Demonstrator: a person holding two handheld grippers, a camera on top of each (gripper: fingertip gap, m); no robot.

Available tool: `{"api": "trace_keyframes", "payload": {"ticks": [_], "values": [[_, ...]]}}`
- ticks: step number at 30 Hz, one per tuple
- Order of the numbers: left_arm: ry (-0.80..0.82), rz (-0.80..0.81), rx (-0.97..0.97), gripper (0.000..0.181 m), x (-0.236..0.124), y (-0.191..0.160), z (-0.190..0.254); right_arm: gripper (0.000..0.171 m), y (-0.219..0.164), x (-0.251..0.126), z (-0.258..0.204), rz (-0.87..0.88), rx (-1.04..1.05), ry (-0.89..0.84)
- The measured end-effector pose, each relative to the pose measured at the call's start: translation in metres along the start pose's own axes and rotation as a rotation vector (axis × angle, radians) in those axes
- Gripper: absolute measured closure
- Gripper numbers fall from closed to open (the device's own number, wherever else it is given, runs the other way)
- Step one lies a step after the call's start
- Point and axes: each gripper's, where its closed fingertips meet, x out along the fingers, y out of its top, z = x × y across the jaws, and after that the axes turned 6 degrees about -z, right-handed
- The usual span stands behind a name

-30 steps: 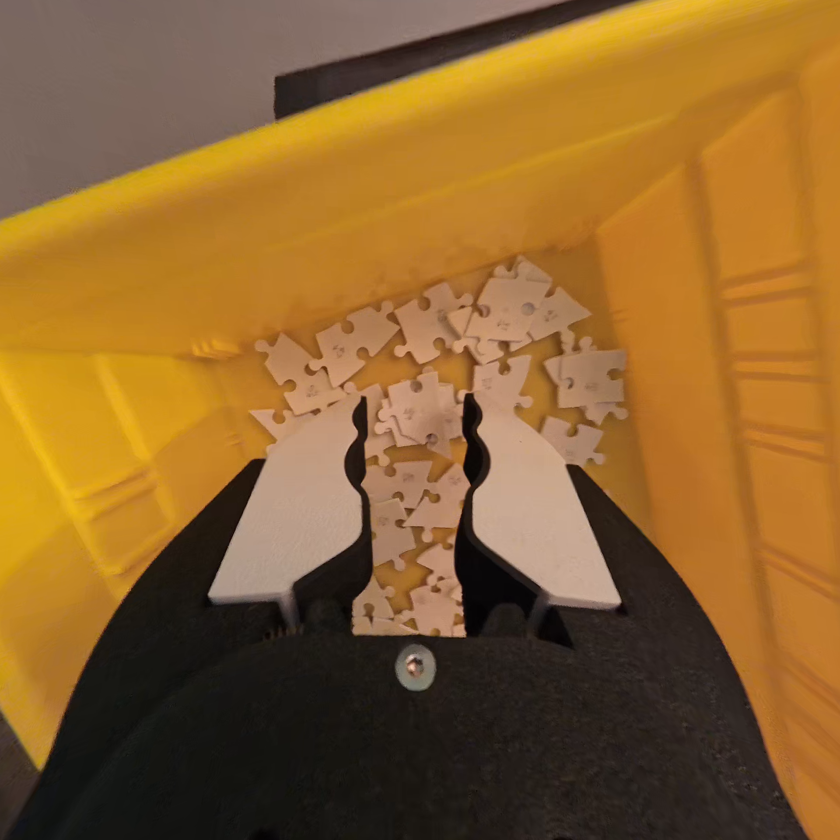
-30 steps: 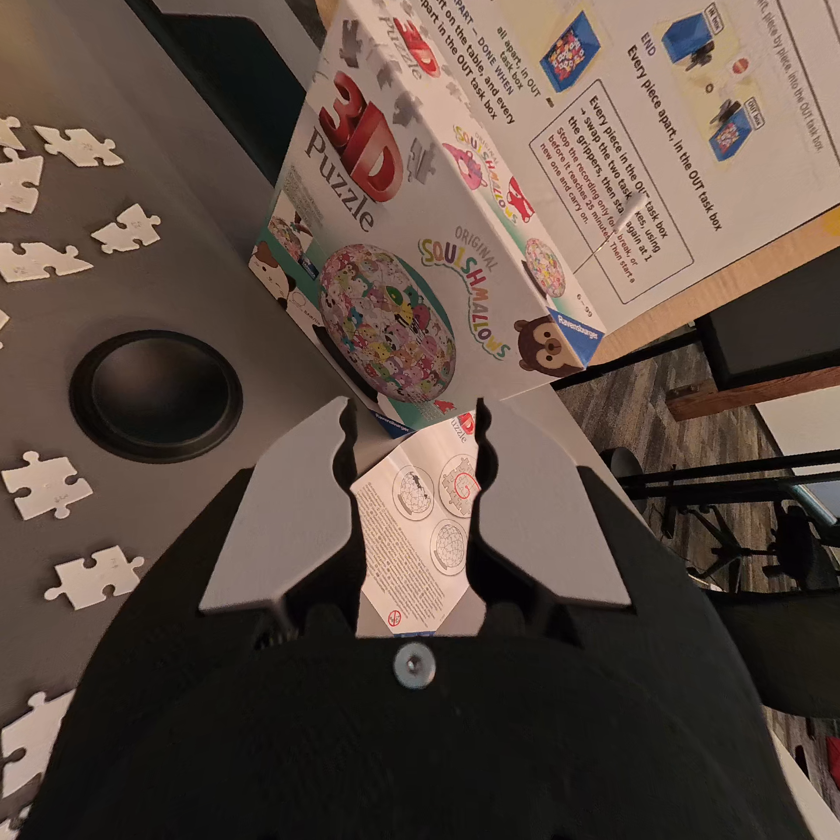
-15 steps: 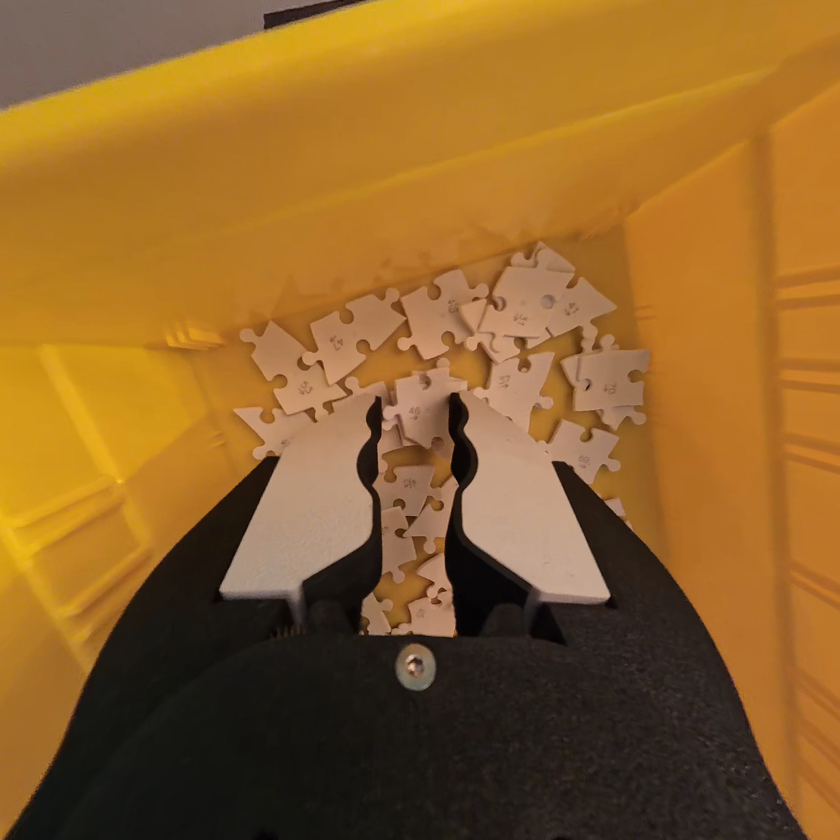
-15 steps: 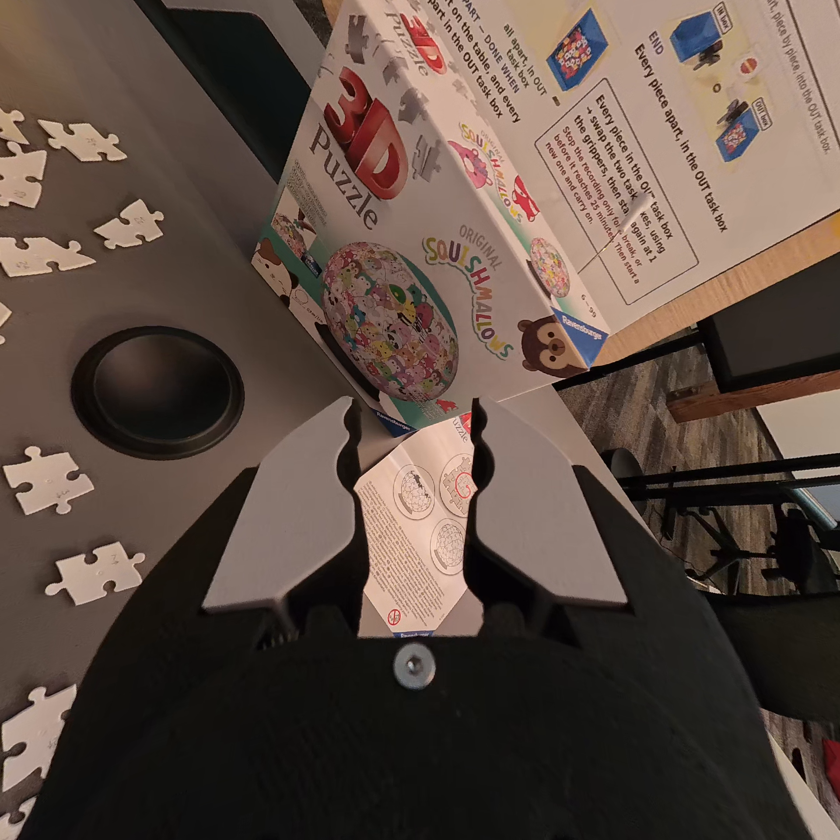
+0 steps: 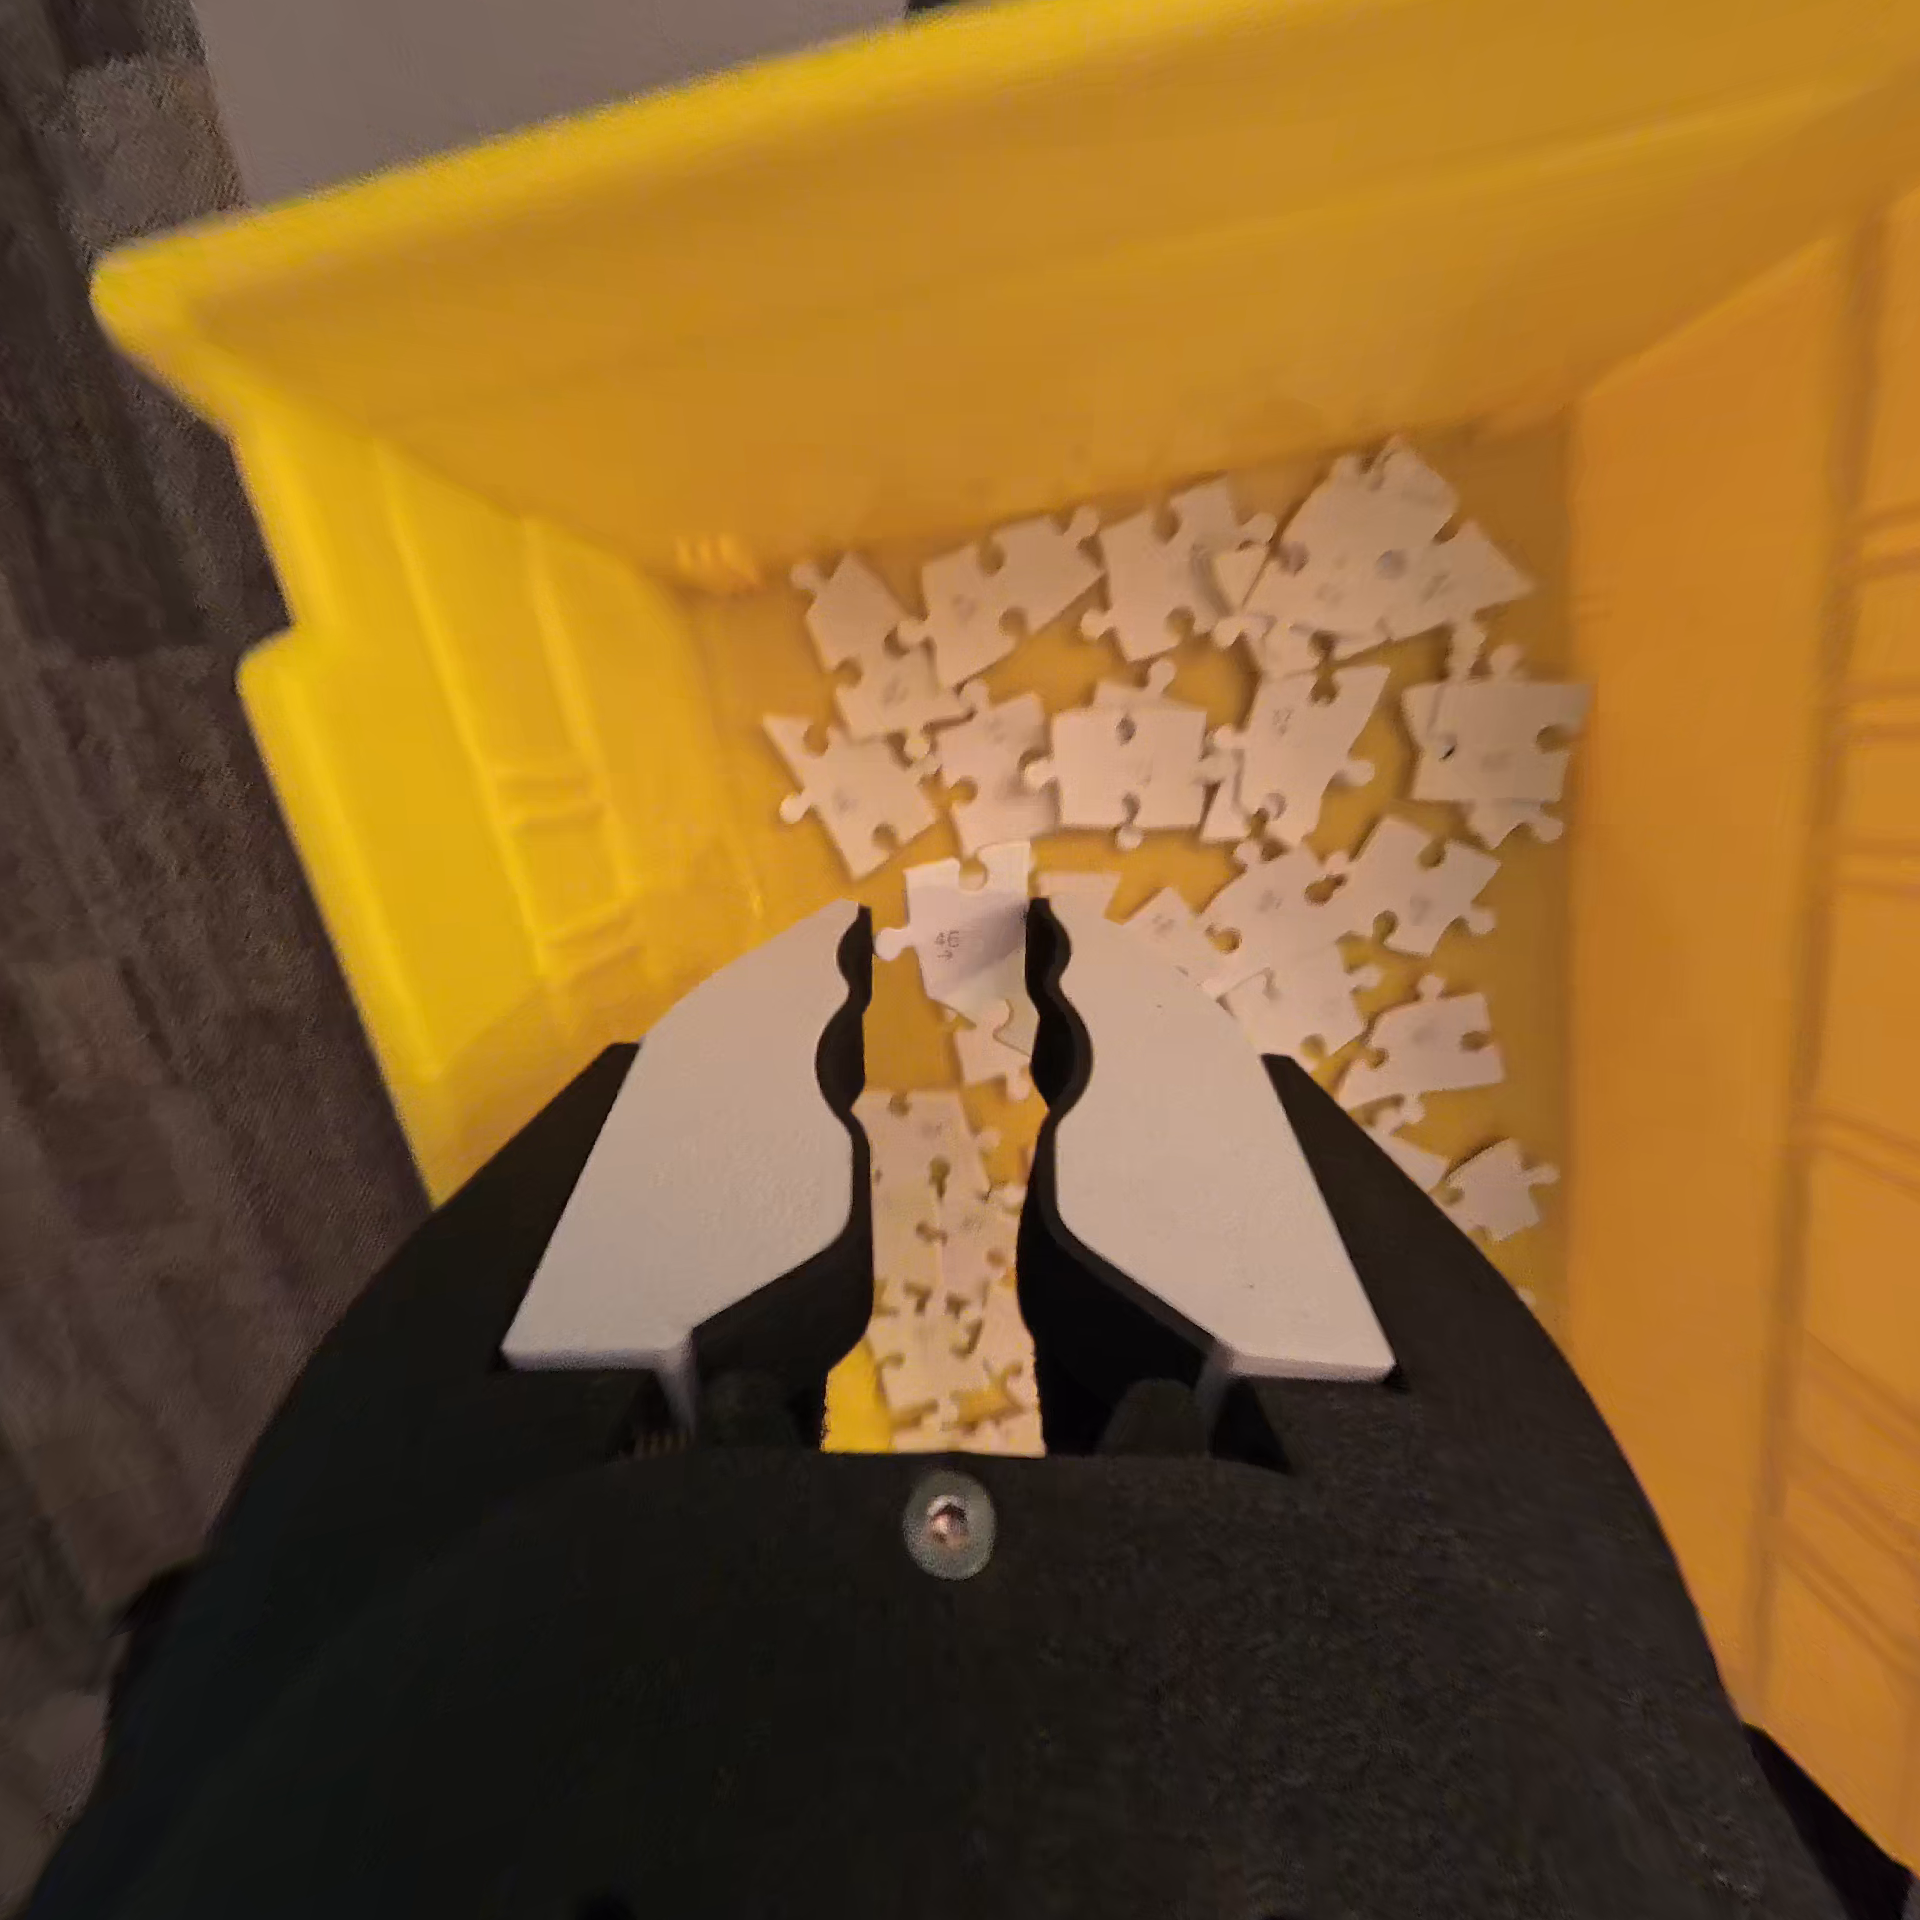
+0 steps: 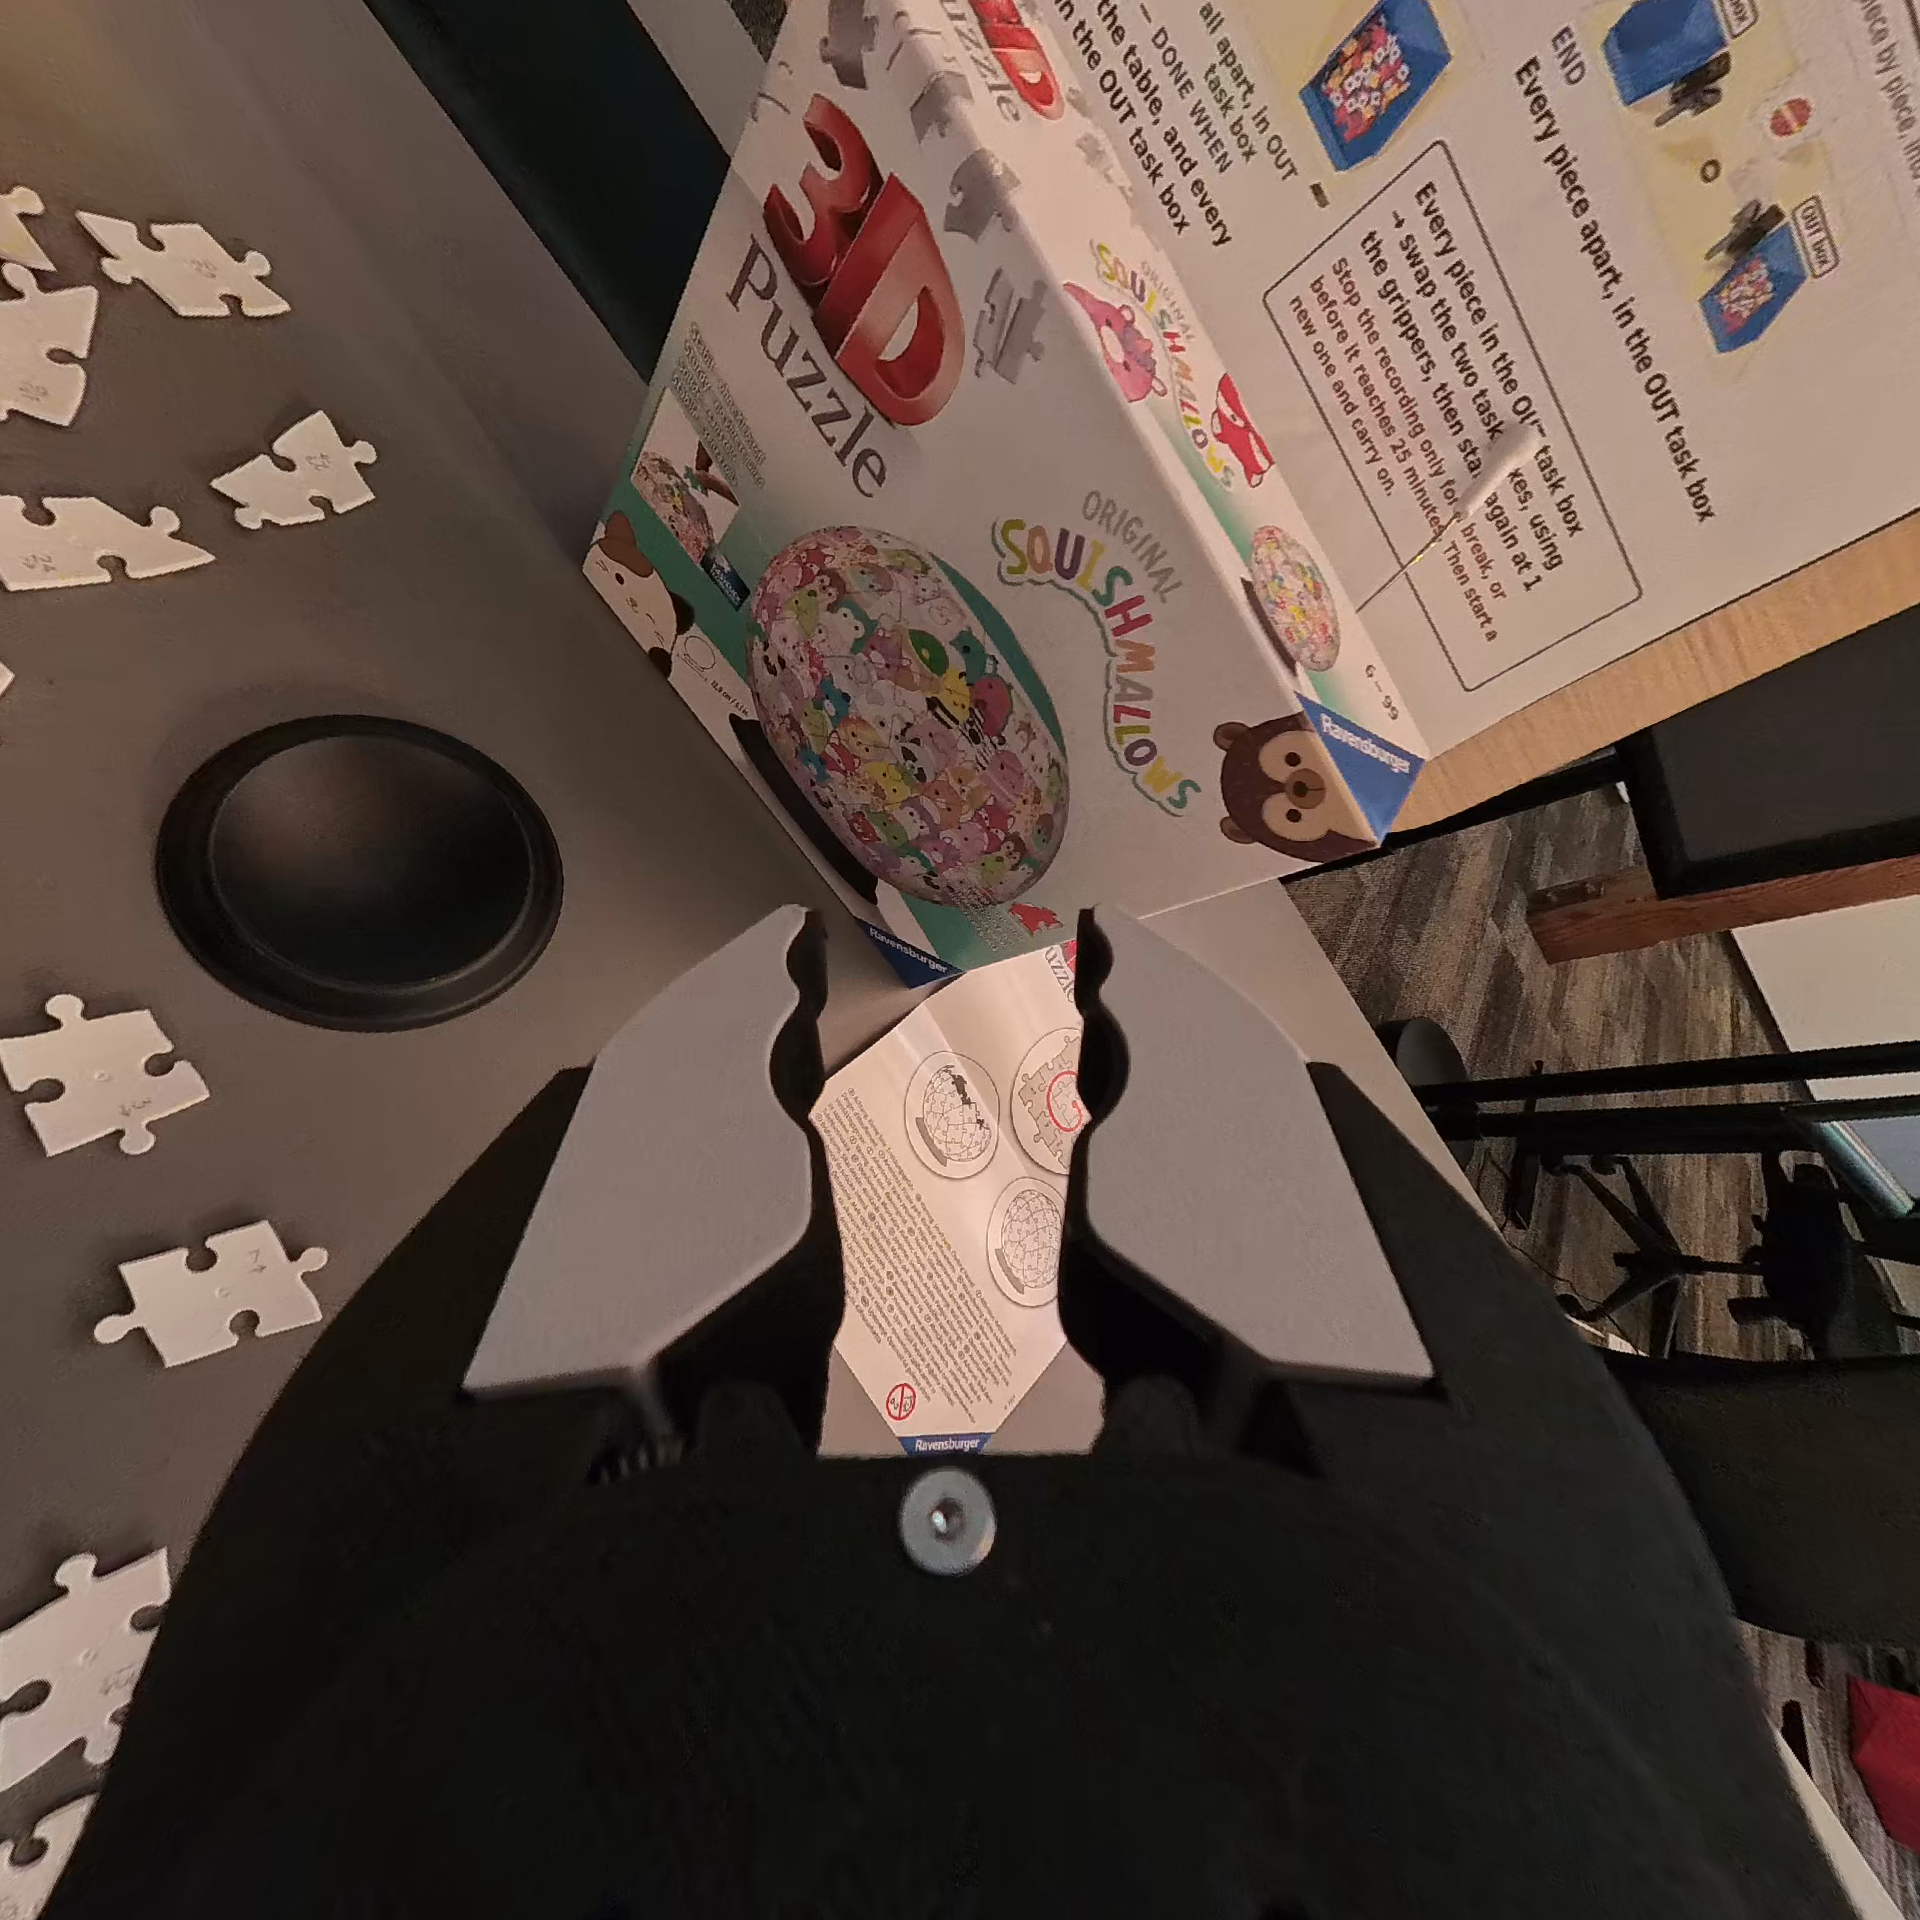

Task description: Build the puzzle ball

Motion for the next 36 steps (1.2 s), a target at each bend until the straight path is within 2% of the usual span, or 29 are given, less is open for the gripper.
{"api": "trace_keyframes", "payload": {"ticks": [4,7,14,28,36], "values": [[0.073,-0.142,-0.024,0.153,0.002,-0.027,-0.010,0.124,0.000,0.000,-0.001,0.001,-0.002,0.005],[0.105,-0.176,-0.021,0.153,0.003,-0.032,-0.012,0.124,0.000,-0.001,-0.001,0.001,-0.003,0.006],[0.168,-0.162,-0.018,0.154,0.004,-0.028,-0.019,0.124,0.000,0.000,-0.002,0.001,-0.006,0.011],[0.286,-0.277,0.041,0.154,0.028,-0.034,-0.019,0.124,-0.001,0.000,-0.006,-0.005,-0.028,0.021],[0.284,-0.221,0.038,0.147,0.016,-0.028,-0.021,0.124,-0.002,0.001,-0.007,-0.012,-0.033,0.027]]}}
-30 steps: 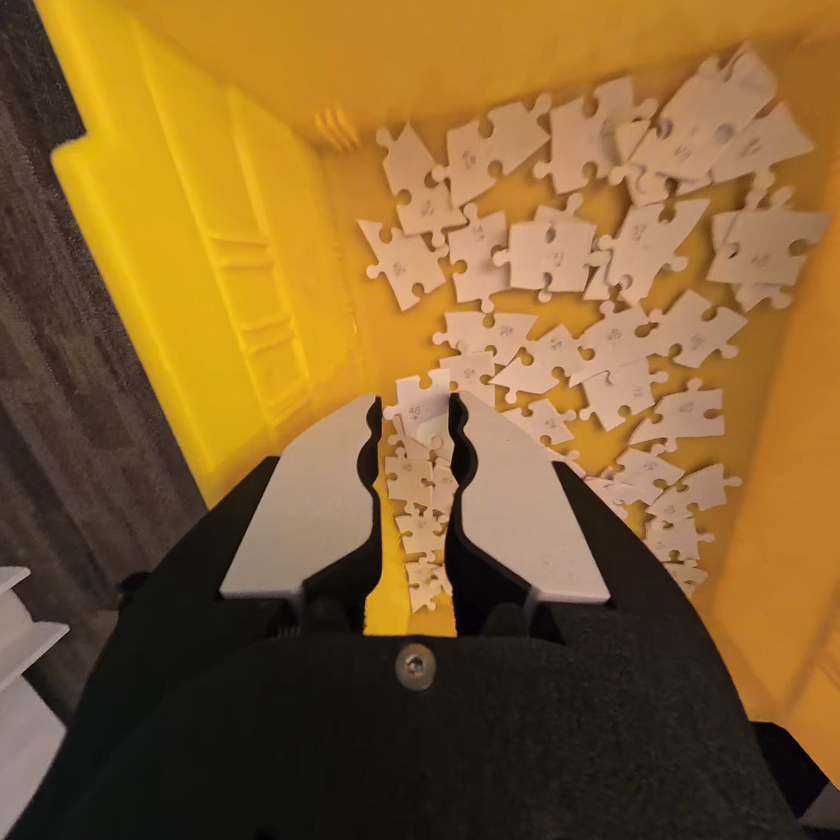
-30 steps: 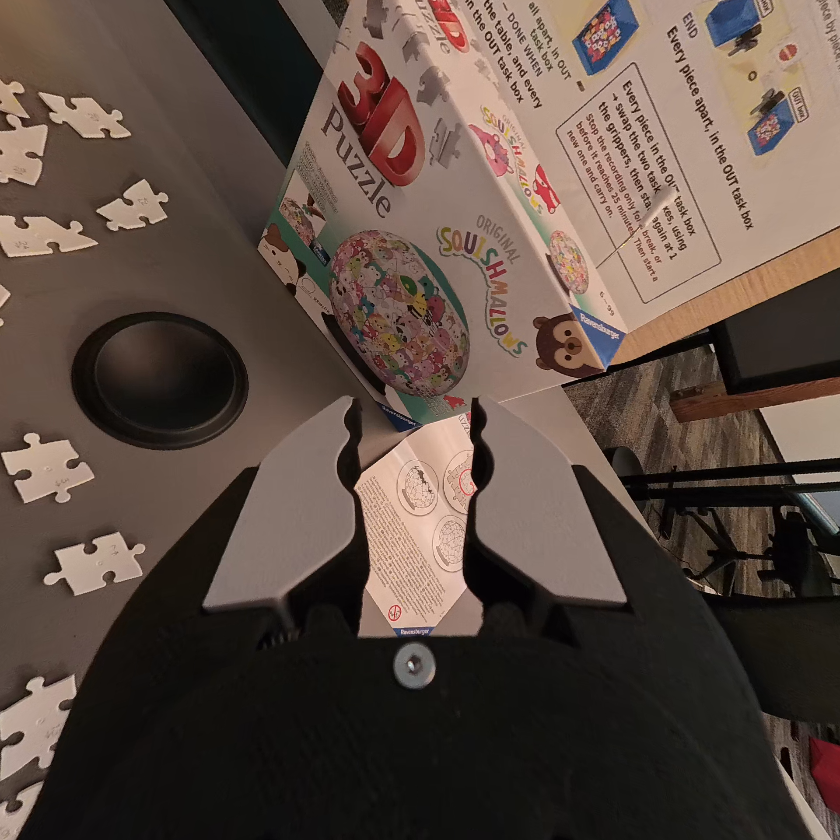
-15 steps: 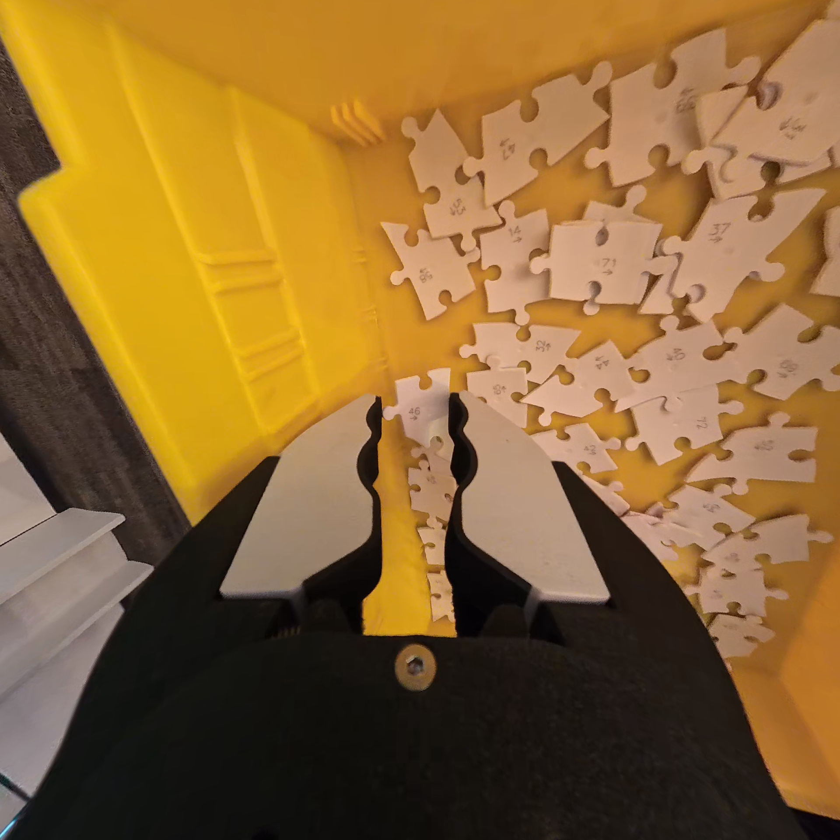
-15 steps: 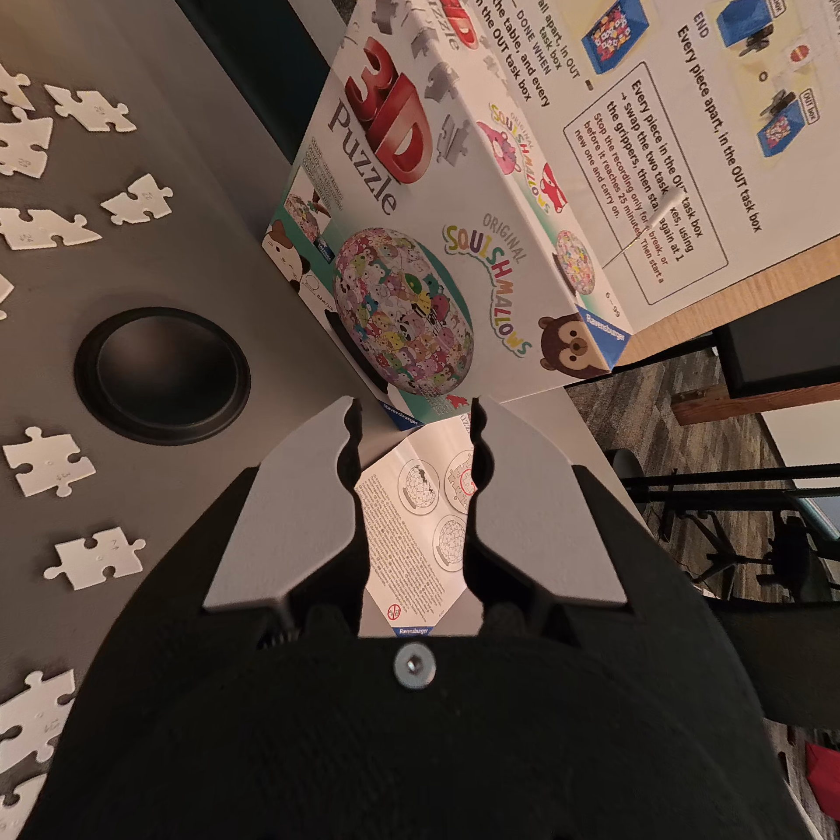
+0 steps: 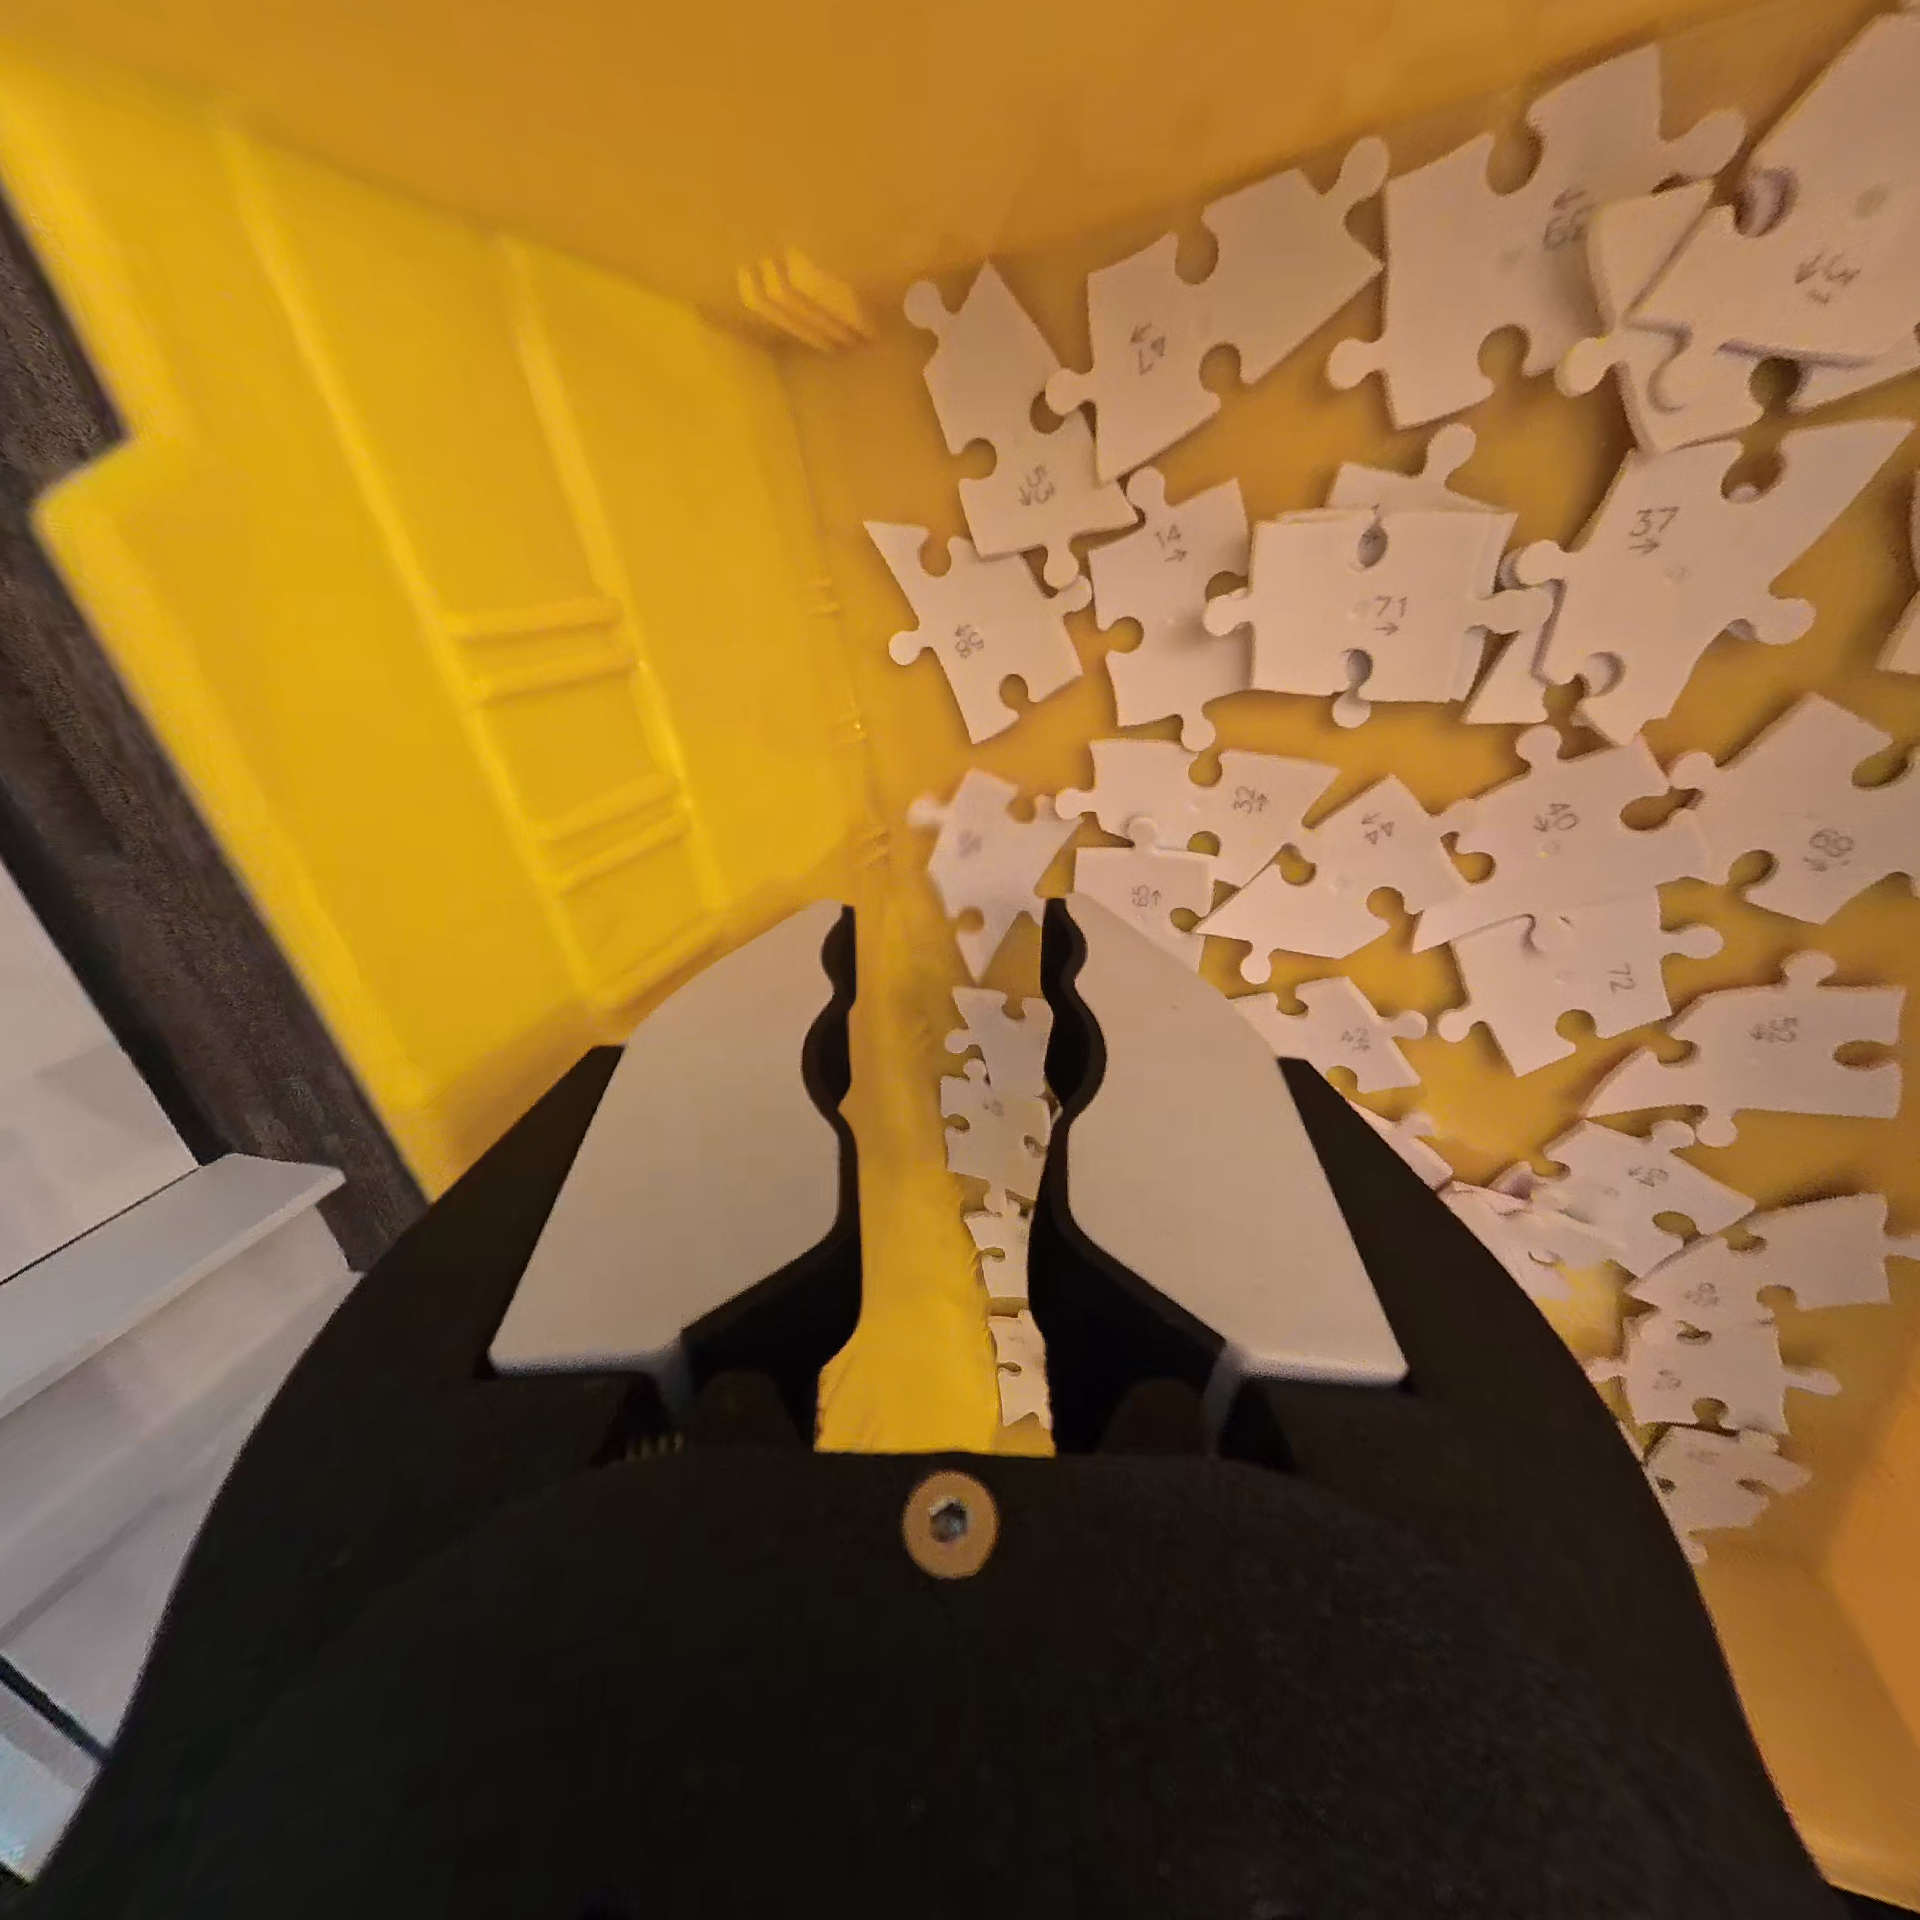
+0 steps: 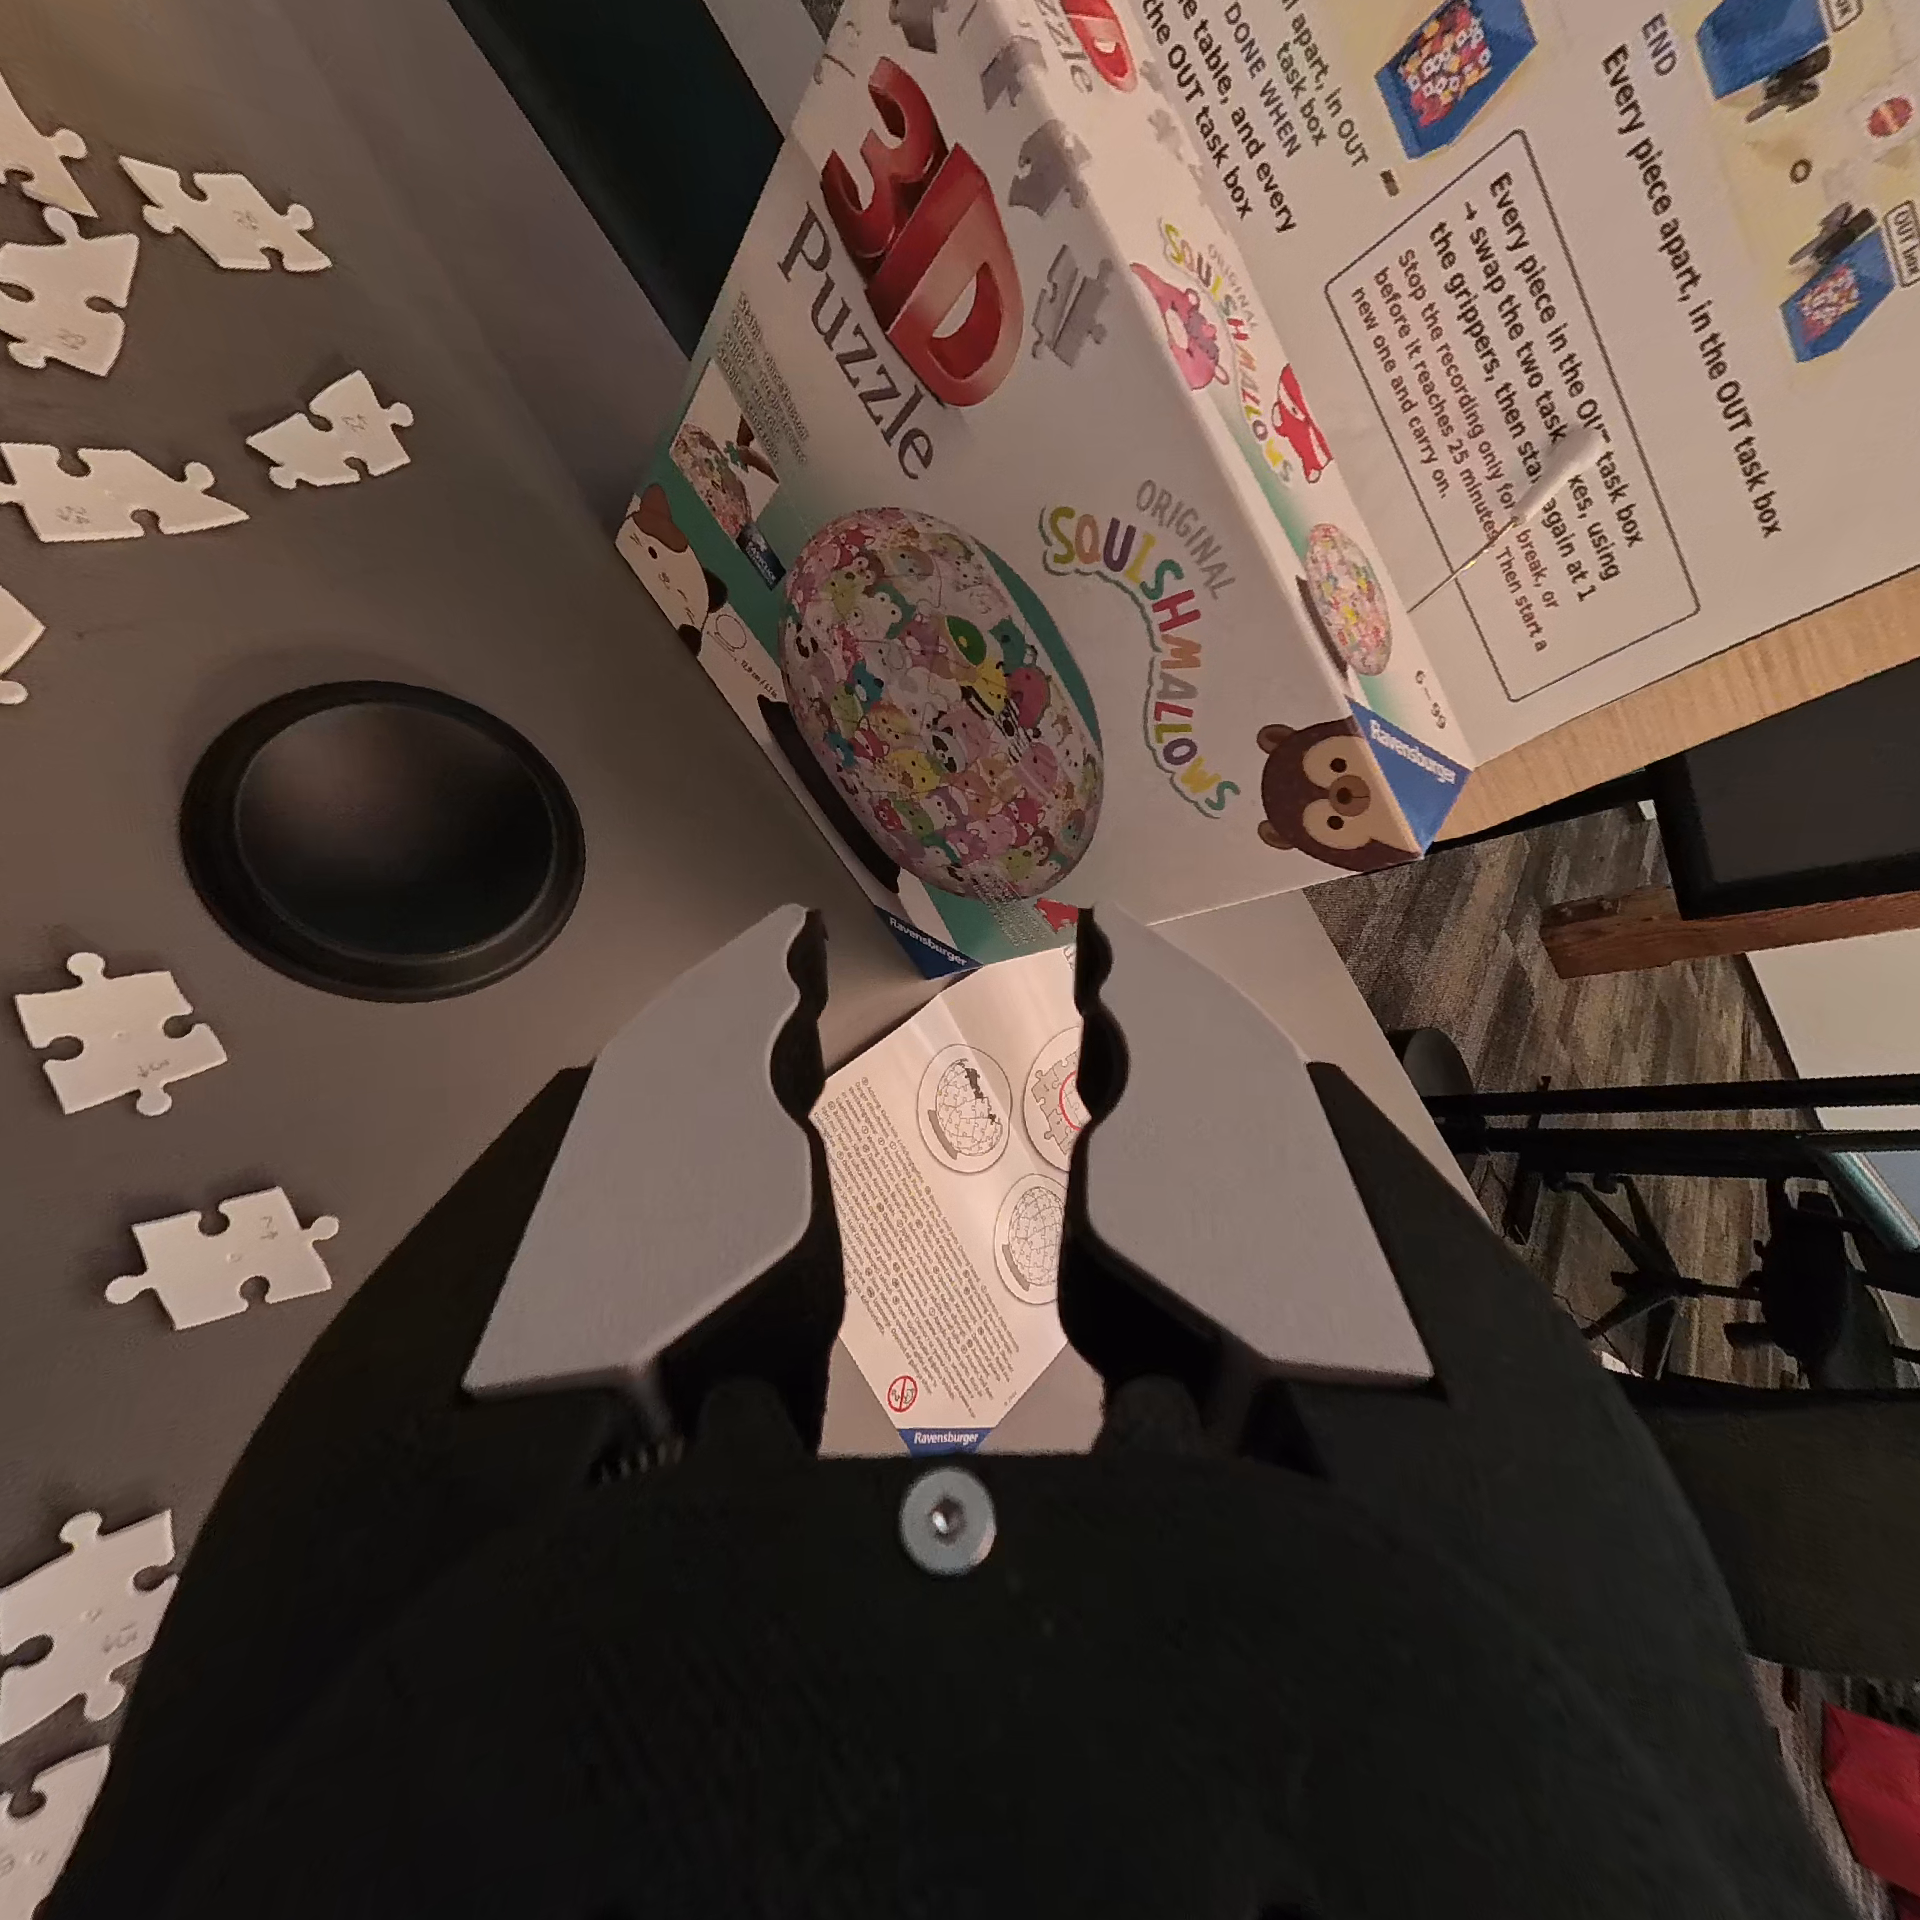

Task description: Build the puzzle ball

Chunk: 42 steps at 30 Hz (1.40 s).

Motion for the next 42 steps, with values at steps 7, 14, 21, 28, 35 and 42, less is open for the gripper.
{"api": "trace_keyframes", "payload": {"ticks": [7,14,21,28,35,42], "values": [[-0.225,0.266,-0.003,0.141,-0.029,0.038,0.027,0.124,0.000,0.001,-0.003,-0.003,-0.010,0.007],[-0.464,0.255,-0.003,0.132,-0.018,0.045,0.053,0.124,0.000,0.001,-0.004,-0.010,-0.018,0.010],[-0.429,0.247,0.031,0.129,-0.009,0.049,0.060,0.124,-0.002,0.003,-0.005,-0.020,-0.021,0.015],[-0.340,0.218,0.067,0.134,0.001,0.048,0.057,0.125,-0.002,0.003,-0.005,-0.022,-0.024,0.016],[-0.351,0.235,0.075,0.143,-0.005,0.048,0.056,0.125,-0.002,0.003,-0.006,-0.024,-0.028,0.018],[-0.401,0.295,0.035,0.143,-0.030,0.042,0.043,0.126,-0.003,0.004,-0.007,-0.029,-0.029,0.023]]}}
